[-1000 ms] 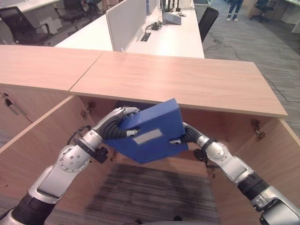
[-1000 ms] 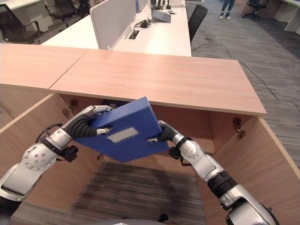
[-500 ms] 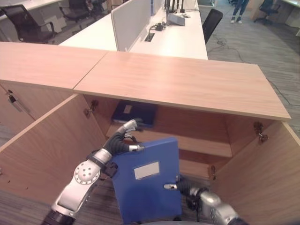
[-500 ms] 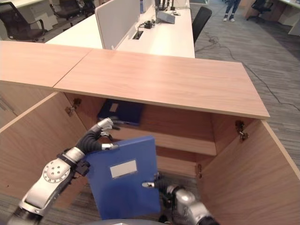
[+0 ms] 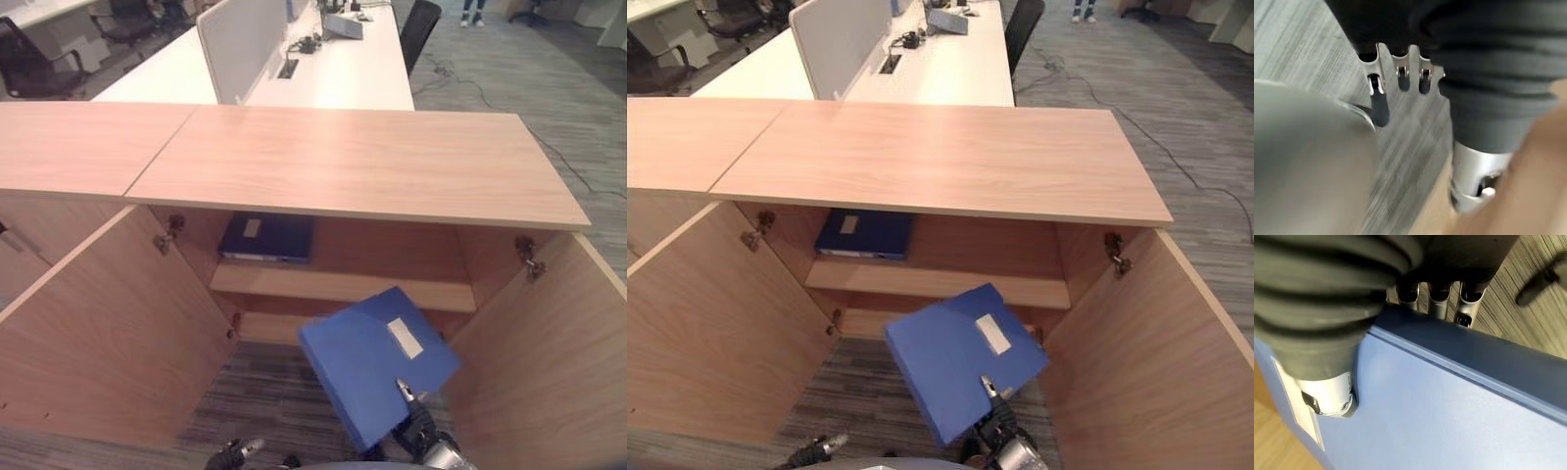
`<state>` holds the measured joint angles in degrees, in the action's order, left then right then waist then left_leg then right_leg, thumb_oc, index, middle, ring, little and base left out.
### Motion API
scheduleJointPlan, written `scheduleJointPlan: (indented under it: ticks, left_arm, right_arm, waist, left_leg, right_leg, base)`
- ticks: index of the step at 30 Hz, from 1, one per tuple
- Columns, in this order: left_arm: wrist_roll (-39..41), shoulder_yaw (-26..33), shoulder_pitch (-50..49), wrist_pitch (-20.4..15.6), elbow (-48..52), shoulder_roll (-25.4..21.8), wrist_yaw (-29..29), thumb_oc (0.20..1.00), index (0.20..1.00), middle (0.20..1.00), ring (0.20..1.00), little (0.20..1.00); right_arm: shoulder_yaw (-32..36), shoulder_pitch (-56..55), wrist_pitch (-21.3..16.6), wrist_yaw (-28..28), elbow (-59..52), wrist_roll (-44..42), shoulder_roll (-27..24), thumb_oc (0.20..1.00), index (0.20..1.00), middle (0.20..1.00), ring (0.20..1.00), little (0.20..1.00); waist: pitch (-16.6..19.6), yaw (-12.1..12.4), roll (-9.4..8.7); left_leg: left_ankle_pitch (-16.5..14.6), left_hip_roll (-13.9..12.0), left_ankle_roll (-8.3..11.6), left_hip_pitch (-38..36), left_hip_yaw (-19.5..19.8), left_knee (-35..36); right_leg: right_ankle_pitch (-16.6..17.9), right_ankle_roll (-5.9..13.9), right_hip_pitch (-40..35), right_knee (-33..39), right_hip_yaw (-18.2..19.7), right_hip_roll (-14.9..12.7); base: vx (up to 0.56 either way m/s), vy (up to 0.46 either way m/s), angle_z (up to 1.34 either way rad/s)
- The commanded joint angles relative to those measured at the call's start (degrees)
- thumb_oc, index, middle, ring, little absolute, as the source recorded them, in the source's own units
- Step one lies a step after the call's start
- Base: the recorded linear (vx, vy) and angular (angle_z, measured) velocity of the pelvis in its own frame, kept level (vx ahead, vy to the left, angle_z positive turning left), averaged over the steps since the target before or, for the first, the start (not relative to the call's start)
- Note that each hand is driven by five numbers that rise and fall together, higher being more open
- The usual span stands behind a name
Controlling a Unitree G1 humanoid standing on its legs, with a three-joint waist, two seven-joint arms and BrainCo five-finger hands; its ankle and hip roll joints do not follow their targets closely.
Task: Put the empty folder in the office cabinet
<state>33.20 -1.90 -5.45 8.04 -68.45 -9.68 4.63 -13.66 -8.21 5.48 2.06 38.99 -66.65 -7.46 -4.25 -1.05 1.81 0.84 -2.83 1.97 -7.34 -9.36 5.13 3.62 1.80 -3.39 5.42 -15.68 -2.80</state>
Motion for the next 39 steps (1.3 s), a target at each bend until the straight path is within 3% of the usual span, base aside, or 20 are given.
scheduleJointPlan:
  ticks: [1,2,3,4,5,7,8,9,12,13,14,18,21,26,29,30,32,34,37,39]
  left_arm:
    - [-2.13,1.91,2.18,0.82,-6.81,2.03,0.91,1.0,1.0,1.0,1.0,1.0]
    - [-1.81,3.14,2.01,0.74,-8.93,2.04,0.97,1.0,1.0,1.0,1.0,1.0]
    - [-0.19,5.11,1.77,0.46,-9.98,1.84,0.48,1.0,1.0,1.0,1.0,1.0]
    - [-0.19,5.12,1.81,0.46,-10.0,1.83,0.48,1.0,1.0,1.0,1.0,1.0]
    - [1.17,5.33,1.47,0.18,-9.27,1.84,-0.26,1.0,1.0,1.0,1.0,1.0]
    - [1.12,5.04,1.28,-0.07,-9.53,2.02,-0.87,1.0,1.0,1.0,1.0,1.0]
    - [1.12,5.04,1.28,-0.07,-9.54,2.03,-0.87,1.0,1.0,1.0,1.0,1.0]
    - [0.24,4.96,0.62,0.14,-11.06,2.36,-1.22,1.0,1.0,1.0,1.0,1.0]
    - [-3.61,4.13,-0.38,0.52,-13.29,2.73,-2.2,1.0,1.0,1.0,1.0,1.0]
    - [-6.84,2.96,-0.43,0.41,-14.21,2.81,-2.75,1.0,1.0,1.0,1.0,1.0]
    - [-8.48,2.25,0.01,0.12,-14.37,2.77,-2.73,1.0,1.0,1.0,1.0,1.0]
    - [-13.57,0.17,0.5,-0.58,-14.39,2.43,-2.62,1.0,1.0,1.0,1.0,1.0]
    - [-15.47,-0.86,1.33,-1.39,-14.05,1.98,-2.33,1.0,1.0,1.0,1.0,1.0]
    - [-20.72,-6.2,3.95,-3.64,-10.51,1.08,-0.22,1.0,1.0,1.0,1.0,1.0]
    - [-21.23,-7.0,4.27,-3.81,-10.08,1.01,0.15,1.0,1.0,1.0,1.0,1.0]
    - [-22.52,-8.76,4.42,-4.42,-8.29,0.6,0.47,1.0,1.0,1.0,1.0,1.0]
    - [-23.02,-8.9,4.35,-4.48,-8.44,0.58,0.68,1.0,1.0,1.0,1.0,1.0]
    - [-25.5,-8.96,3.71,-4.25,-9.06,0.36,1.07,1.0,1.0,1.0,1.0,1.0]
    - [-28.75,-8.77,2.38,-4.24,-9.63,-0.65,1.25,1.0,1.0,1.0,1.0,1.0]
    - [-30.91,-8.21,1.36,-4.07,-10.44,-1.27,0.85,1.0,1.0,1.0,1.0,1.0]
  right_arm:
    - [-2.14,3.59,-2.96,-1.26,-1.02,-4.76,4.31,0.2,0.2,0.2,0.2,0.2]
    - [-2.34,3.75,-3.17,-1.15,-0.82,-4.8,4.18,0.2,0.2,0.2,0.2,0.2]
    - [-2.11,4.62,-3.52,-1.37,-0.61,-4.6,3.33,0.2,0.2,0.2,0.2,0.2]
    - [-2.11,4.66,-3.52,-1.37,-0.6,-4.6,3.34,0.2,0.2,0.2,0.2,0.2]
    - [-1.64,5.79,-3.44,-2.39,-1.23,-4.07,1.87,0.2,0.2,0.2,0.2,0.2]
    - [-1.71,6.76,-3.35,-3.04,-1.47,-3.54,0.96,0.2,0.2,0.2,0.2,0.2]
    - [-1.71,6.76,-3.35,-3.04,-1.47,-3.54,0.95,0.2,0.2,0.2,0.2,0.2]
    - [-1.46,7.46,-3.31,-3.3,-0.75,-2.79,0.48,0.2,0.2,0.2,0.2,0.2]
    - [-1.29,7.79,-2.88,-3.85,0.29,-1.66,0.42,0.2,0.2,0.2,0.2,0.2]
    - [-1.43,8.04,-2.63,-4.22,0.92,-0.31,0.06,0.2,0.2,0.2,0.2,0.2]
    - [-1.44,8.21,-2.57,-4.47,1.32,-0.02,-0.11,0.2,0.2,0.2,0.2,0.2]
    - [-1.29,7.07,-1.81,-5.37,1.93,1.09,-0.6,0.2,0.2,0.2,0.2,0.2]
    - [-1.33,6.5,-1.46,-5.75,2.96,2.01,-0.52,0.2,0.2,0.2,0.2,0.2]
    - [-1.98,6.61,-0.9,-6.45,5.84,4.39,-0.13,0.2,0.2,0.2,0.2,0.2]
    - [-2.13,6.82,-0.89,-6.6,5.82,4.82,-0.28,0.2,0.2,0.2,0.2,0.2]
    - [-2.75,7.18,-1.02,-7.43,4.78,5.67,-0.53,0.2,0.2,0.2,0.2,0.2]
    - [-2.88,7.41,-1.18,-7.68,4.41,5.69,-0.61,0.2,0.2,0.2,0.2,0.2]
    - [-4.16,7.77,-1.16,-9.04,2.06,6.42,-1.13,0.2,0.2,0.2,0.2,0.2]
    - [-7.33,8.11,-2.15,-10.79,-3.99,7.92,-2.6,0.2,0.2,0.2,0.2,0.2]
    - [-9.01,9.05,-2.8,-12.07,-8.47,8.33,-3.87,0.2,0.2,0.2,0.2,0.2]
  waist:
    - [0.02,-0.23,-2.42]
    - [-0.06,-0.28,-2.39]
    - [-1.88,0.19,-3.12]
    - [-1.82,0.14,-3.11]
    - [-4.74,0.91,-3.51]
    - [-5.74,1.52,-3.57]
    - [-5.67,1.47,-3.55]
    - [-5.44,1.87,-3.79]
    - [-4.91,2.74,-3.56]
    - [-4.68,3.56,-2.44]
    - [-4.51,3.89,-1.64]
    - [-2.2,3.42,0.14]
    - [-1.05,3.06,0.28]
    - [0.67,2.51,0.65]
    - [0.8,2.55,0.6]
    - [1.12,2.81,0.68]
    - [1.06,2.86,0.87]
    - [0.1,3.12,1.43]
    - [-1.35,3.51,1.89]
    - [-2.17,3.55,1.81]
  left_leg:
    - [-2.23,-1.72,2.57,-1.05,1.3,-0.13]
    - [-1.86,-2.19,2.76,-1.24,0.85,-0.13]
    - [-2.17,-3.27,3.05,1.67,-0.04,-6.72]
    - [-2.38,-3.32,3.06,2.01,0.04,-7.18]
    - [-1.33,-4.11,3.06,7.94,0.84,-16.89]
    - [2.46,-4.17,2.39,13.46,2.05,-23.18]
    - [2.44,-4.19,2.4,13.61,2.12,-23.28]
    - [2.77,-3.4,1.42,17.46,1.91,-22.68]
    - [3.36,-2.16,1.3,19.19,2.28,-17.39]
    - [7.04,-1.41,2.28,20.23,3.68,-11.35]
    - [8.61,-1.2,2.77,20.43,4.43,-7.12]
    - [10.11,-1.38,3.24,17.54,4.78,-0.28]
    - [9.31,-1.04,3.01,16.22,4.33,-0.13]
    - [5.37,1.45,0.68,12.47,2.14,-0.13]
    - [4.6,1.98,0.14,11.97,1.79,-0.13]
    - [2.47,3.67,-1.55,10.48,1.07,-0.13]
    - [1.81,4.25,-2.14,10.1,0.71,-0.13]
    - [0.47,5.33,-3.38,8.68,-0.21,-0.13]
    - [-0.28,4.87,-3.94,7.54,-2.24,-0.13]
    - [-1.71,4.24,-3.21,6.24,-3.05,-0.13]
  right_leg:
    - [-3.64,2.76,-2.9,-0.42,1.56,0.3]
    - [-3.82,2.47,-2.88,-0.42,1.87,0.65]
    - [-4.53,1.4,-2.71,-1.63,2.56,0.55]
    - [-4.55,1.38,-2.57,-1.7,2.52,0.56]
    - [-5.47,-0.02,-1.53,-4.16,2.3,-0.03]
    - [-6.08,-0.96,-0.48,-5.18,1.73,-0.17]
    - [-6.1,-0.97,-0.39,-5.2,1.68,-0.16]
    - [-6.33,-0.71,-0.15,-4.89,1.93,-0.62]
    - [-6.43,-0.09,-0.93,-3.88,2.74,-0.64]
    - [-6.71,0.23,-1.99,-3.11,3.46,0.03]
    - [-6.95,0.54,-2.64,-2.66,3.98,0.35]
    - [-7.39,1.4,-4.51,-1.12,5.26,0.79]
    - [-7.54,1.82,-4.92,-0.42,5.54,0.05]
    - [-7.26,4.76,-5.47,-0.97,7.16,-4.0]
    - [-7.1,5.34,-5.3,-1.58,7.5,-4.88]
    - [-6.61,6.94,-3.8,-4.97,8.31,-7.47]
    - [-6.12,7.63,-3.17,-6.79,8.23,-8.61]
    - [-3.51,8.26,-0.02,-14.25,8.27,-10.77]
    - [-0.61,7.49,4.37,-20.12,4.91,-13.07]
    - [-2.22,7.01,6.11,-17.81,1.19,-13.04]
  base:
    - [0.02,-0.068,-0.06]
    - [-0.03,-0.167,-0.1]
    - [-0.05,-0.13,-0.13]
    - [-0.17,-0.19,-0.13]
    - [-0.13,-0.123,-0.1]
    - [-0.08,-0.097,0.01]
    - [0.04,-0.02,0.01]
    - [0.05,0.0,-0.03]
    - [0.17,0.074,-0.14]
    - [0.19,0.124,-0.37]
    - [0.19,0.124,-0.34]
    - [0.21,0.13,-0.28]
    - [0.19,0.156,-0.42]
    - [0.22,0.232,-0.27]
    - [0.11,0.168,-0.22]
    - [0.13,0.219,0.03]
    - [0.14,0.267,-0.1]
    - [0.1,0.258,-0.18]
    - [0.06,0.132,-0.33]
    - [0.08,0.001,-0.46]
